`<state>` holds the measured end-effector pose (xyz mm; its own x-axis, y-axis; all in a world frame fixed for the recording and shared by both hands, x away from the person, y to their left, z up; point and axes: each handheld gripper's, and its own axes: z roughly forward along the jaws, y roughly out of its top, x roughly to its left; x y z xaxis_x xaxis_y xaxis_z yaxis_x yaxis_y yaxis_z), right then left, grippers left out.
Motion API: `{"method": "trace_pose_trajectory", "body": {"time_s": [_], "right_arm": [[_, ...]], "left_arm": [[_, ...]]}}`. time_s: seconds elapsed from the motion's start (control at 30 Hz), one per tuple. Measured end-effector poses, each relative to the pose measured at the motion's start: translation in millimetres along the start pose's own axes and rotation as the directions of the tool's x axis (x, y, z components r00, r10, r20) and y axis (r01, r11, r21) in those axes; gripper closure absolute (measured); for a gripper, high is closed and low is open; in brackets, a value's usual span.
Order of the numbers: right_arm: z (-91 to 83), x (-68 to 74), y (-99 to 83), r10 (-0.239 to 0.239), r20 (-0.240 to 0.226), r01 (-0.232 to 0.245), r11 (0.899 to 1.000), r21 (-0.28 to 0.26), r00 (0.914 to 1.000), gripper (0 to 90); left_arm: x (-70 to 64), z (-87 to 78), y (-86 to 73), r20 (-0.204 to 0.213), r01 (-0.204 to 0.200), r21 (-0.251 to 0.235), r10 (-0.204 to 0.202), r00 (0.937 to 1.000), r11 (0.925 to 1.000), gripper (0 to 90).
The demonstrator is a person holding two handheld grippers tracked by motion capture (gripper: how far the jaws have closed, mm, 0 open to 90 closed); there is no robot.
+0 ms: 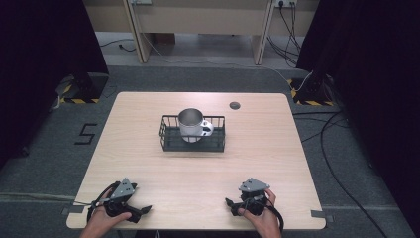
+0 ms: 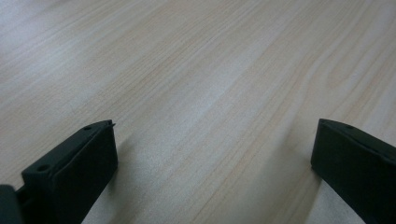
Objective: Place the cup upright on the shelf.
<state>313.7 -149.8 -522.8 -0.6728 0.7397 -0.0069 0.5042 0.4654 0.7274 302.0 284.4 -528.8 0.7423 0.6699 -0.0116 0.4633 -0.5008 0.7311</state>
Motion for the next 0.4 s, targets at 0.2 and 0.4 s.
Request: {"method": "trace_pose_trajectory", "body": {"time_s": [0.2, 0.4], "right_arm": [[0.7, 0.1, 0.3, -0.009, -0.012, 0.009, 1.0, 0.008, 0.9999, 11.4], [1.0, -0.3, 0.4, -0.018, -0.015, 0.018, 1.0, 0.008, 0.9997, 10.8]], "left_arm": [[0.0, -0.2, 0.0, 0.001, -0.001, 0.002, 0.001, 1.0, 1.0, 0.0], [0.0, -0.2, 0.0, 0.001, -0.001, 0.002, 0.001, 1.0, 1.0, 0.0]]}}
